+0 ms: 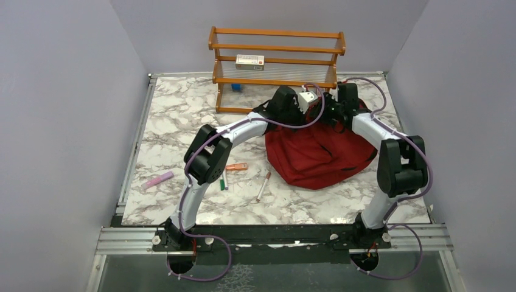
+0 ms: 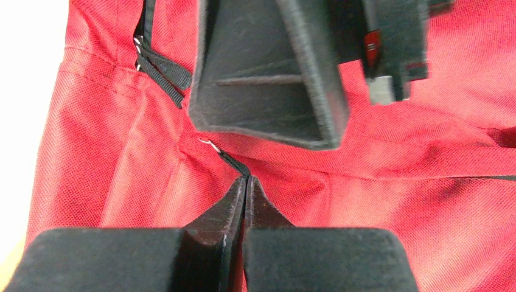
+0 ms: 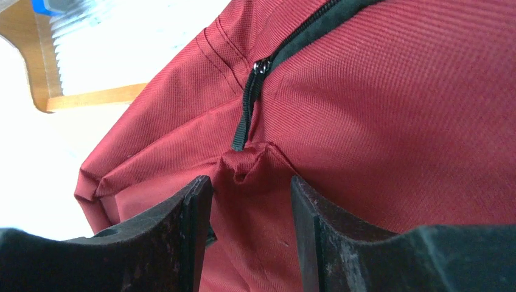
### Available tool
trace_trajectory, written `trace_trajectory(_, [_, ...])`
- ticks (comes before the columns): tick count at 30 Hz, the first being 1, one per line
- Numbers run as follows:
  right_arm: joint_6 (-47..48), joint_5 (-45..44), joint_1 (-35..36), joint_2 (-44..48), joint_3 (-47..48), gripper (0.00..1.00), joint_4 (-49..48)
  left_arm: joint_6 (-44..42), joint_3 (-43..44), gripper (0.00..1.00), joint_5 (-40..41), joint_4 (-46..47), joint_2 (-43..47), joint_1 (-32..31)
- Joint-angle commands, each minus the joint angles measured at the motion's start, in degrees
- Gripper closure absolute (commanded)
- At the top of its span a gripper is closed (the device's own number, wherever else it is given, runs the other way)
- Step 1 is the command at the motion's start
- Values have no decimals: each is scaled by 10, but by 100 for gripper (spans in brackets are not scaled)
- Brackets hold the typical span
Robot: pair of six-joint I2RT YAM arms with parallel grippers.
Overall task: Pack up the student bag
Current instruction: Unzip the student bag at the center of the board.
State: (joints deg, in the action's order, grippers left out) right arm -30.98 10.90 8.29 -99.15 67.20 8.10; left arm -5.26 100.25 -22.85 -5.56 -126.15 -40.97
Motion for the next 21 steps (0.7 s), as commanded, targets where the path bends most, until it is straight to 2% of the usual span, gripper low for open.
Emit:
trace_trajectory(1, [13,37,-3,-34,36,46,-14,-7,-8,100,1,6,28,-10])
trace_trajectory(5, [25,42,-3,-56,54,46,-3,-7,-7,100,1,6,27,-12])
trace_trajectory(8, [28,50,-4,-68,64,50,3,-7,-3,100,2,2,24,-13])
trace_trajectory(16, [37,49,-4,-74,66,79,2,-10,-2,100,6,-2,26,-14])
trace_trajectory(20, [41,56,-9,-73,68,98,1,-11,3,100,6,-7,29,-14])
trace_trajectory(21, [41,59,-11,-72,68,99,1,-11,3,100,7,-8,31,-14])
